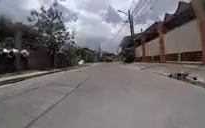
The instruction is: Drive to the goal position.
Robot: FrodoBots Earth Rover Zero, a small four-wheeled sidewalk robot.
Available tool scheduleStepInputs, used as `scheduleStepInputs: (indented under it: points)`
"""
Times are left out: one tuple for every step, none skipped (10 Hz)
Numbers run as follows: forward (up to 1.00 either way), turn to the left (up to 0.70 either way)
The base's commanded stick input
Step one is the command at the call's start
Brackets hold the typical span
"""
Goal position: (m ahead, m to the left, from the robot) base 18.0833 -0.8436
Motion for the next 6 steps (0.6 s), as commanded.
scheduleStepInputs:
  points:
    - [1.00, -0.02]
    - [1.00, -0.02]
    - [1.00, -0.02]
    - [1.00, -0.02]
    - [1.00, -0.03]
    - [1.00, -0.19]
